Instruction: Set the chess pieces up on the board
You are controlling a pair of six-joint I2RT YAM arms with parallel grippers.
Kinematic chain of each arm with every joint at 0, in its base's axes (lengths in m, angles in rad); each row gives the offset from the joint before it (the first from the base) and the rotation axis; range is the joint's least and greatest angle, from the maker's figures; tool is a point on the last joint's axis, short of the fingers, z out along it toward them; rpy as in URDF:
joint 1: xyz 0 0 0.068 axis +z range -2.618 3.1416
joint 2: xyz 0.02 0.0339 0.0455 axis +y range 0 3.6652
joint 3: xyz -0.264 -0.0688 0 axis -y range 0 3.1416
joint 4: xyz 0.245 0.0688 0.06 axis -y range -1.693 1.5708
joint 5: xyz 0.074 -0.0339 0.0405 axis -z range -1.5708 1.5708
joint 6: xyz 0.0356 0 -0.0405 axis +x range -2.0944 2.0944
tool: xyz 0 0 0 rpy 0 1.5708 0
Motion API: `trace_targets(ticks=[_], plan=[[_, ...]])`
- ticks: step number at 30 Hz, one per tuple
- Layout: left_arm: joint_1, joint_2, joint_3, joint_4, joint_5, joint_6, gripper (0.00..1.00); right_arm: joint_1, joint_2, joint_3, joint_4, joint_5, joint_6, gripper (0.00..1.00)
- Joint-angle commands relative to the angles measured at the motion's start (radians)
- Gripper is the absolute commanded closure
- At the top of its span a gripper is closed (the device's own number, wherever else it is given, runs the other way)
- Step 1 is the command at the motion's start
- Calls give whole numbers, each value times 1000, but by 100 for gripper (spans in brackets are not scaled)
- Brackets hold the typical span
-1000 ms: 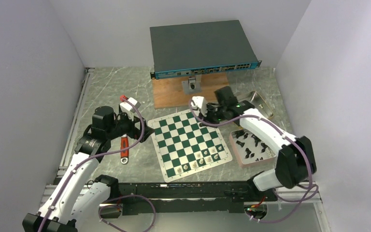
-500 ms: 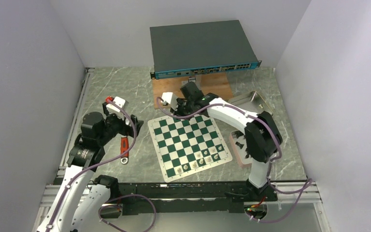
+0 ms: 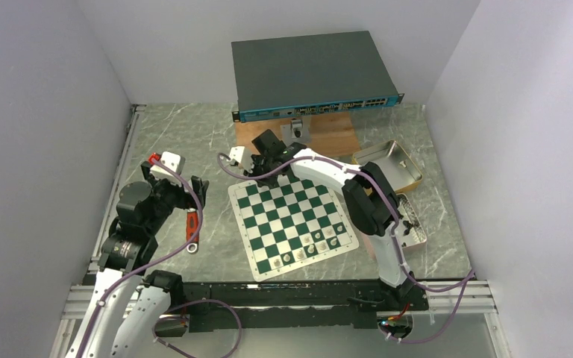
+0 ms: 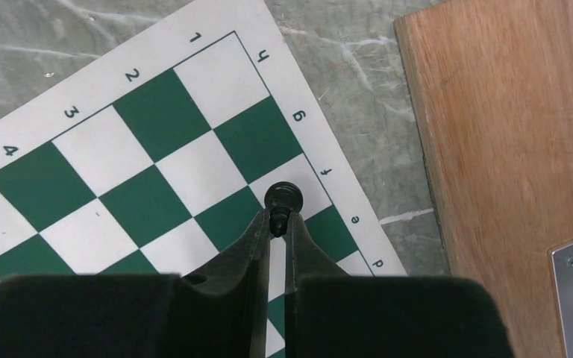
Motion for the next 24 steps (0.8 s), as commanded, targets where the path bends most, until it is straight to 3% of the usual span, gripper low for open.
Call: trace_targets(ticks=[1,24], plan=[[7,-13,0,27,-33,-3,1,10,33,76,-41,35,22,99],[9,-16,-3,31,-24,0,1,10,99,120,-70,55,26,96]])
